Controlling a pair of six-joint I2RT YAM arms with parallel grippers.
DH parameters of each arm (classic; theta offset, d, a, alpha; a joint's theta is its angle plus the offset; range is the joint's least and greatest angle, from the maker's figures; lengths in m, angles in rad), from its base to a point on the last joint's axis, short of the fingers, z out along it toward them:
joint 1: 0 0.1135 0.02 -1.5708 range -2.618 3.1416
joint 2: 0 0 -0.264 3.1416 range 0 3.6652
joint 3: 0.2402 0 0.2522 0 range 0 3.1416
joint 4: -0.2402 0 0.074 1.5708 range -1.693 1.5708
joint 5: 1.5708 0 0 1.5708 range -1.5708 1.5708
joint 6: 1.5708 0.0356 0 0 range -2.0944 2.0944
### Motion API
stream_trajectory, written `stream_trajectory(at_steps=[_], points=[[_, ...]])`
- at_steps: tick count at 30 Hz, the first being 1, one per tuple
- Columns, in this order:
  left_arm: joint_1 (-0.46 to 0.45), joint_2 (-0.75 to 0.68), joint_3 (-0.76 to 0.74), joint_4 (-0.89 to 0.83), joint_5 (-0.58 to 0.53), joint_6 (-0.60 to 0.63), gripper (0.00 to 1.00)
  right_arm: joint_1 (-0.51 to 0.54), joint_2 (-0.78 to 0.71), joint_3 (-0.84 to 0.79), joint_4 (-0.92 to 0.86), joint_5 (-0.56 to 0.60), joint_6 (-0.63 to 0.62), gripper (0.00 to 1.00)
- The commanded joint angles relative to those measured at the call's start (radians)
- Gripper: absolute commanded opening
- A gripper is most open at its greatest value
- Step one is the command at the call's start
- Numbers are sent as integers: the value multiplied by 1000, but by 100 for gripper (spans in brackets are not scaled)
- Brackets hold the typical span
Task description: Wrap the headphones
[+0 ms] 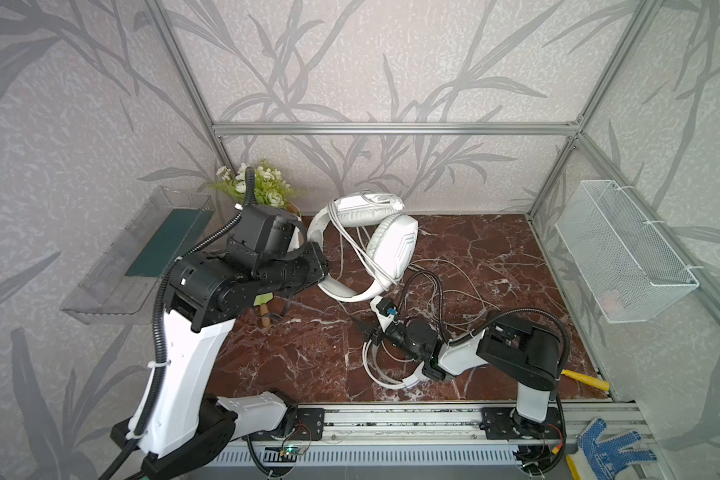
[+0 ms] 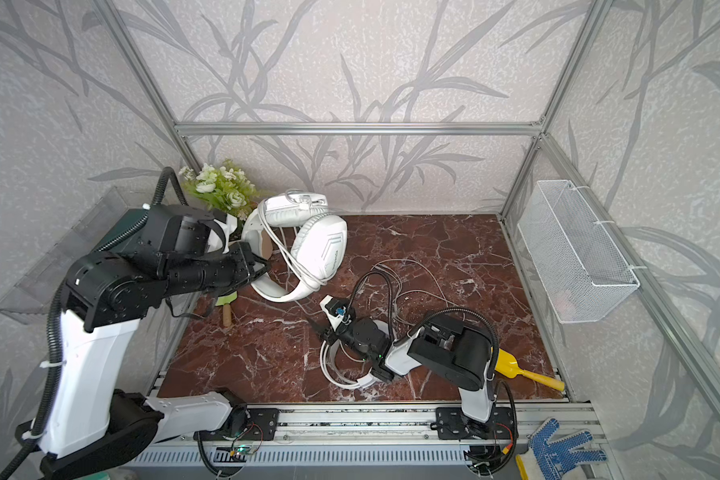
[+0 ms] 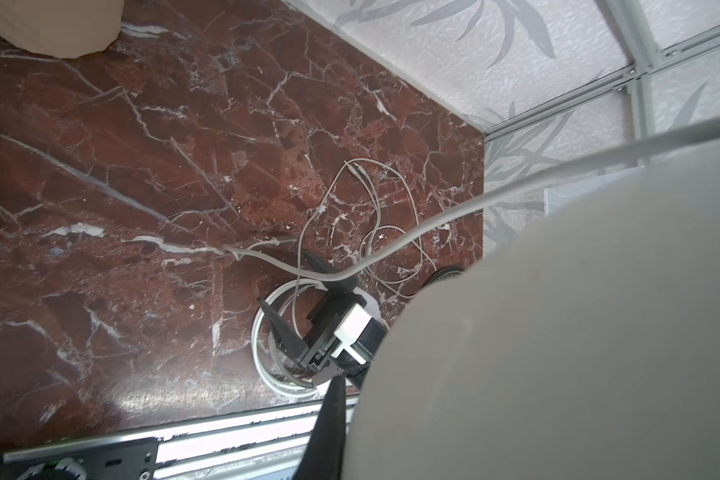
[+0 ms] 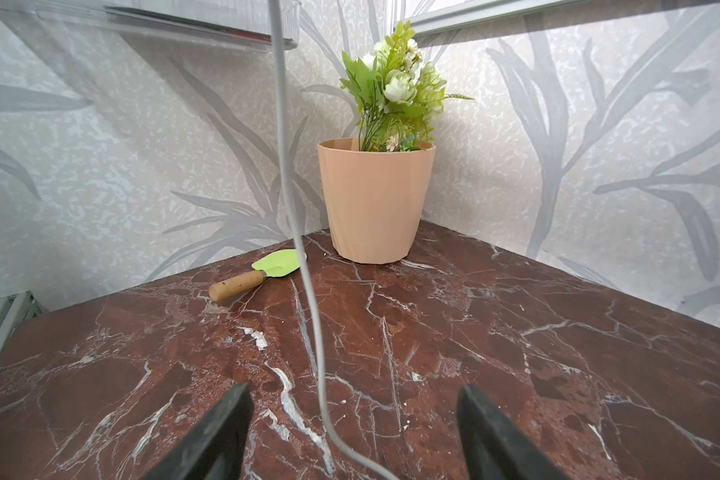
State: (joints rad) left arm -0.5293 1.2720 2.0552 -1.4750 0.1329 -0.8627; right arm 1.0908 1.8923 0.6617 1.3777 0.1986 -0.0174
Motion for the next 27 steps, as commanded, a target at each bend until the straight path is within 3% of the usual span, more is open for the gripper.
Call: stream_trajectory(at_steps=[1, 10, 14, 16, 19, 22, 25, 27], points=[[-1, -8, 74, -63, 13, 14, 0, -6, 42, 59, 23, -44, -31, 81], [-2, 2, 83, -67, 21, 17, 0, -8, 170, 242, -121, -117, -1, 83], [-3, 7, 90, -66, 24, 20, 0, -10, 203, 307, -219, -140, 25, 76], [-3, 9, 96, -67, 23, 19, 0, -9, 215, 320, -232, -124, 46, 65], [-2, 10, 104, -69, 12, 25, 0, -9, 223, 317, -248, -91, 58, 37], [-3, 9, 108, -83, -23, 37, 0, -9, 202, 280, -255, -65, 56, 15], [-3, 7, 119, -97, -91, 54, 0, -8, 155, 217, -247, -61, 61, 2], [-2, 11, 133, -107, -132, 63, 0, -2, 110, 163, -229, -46, 68, 0]])
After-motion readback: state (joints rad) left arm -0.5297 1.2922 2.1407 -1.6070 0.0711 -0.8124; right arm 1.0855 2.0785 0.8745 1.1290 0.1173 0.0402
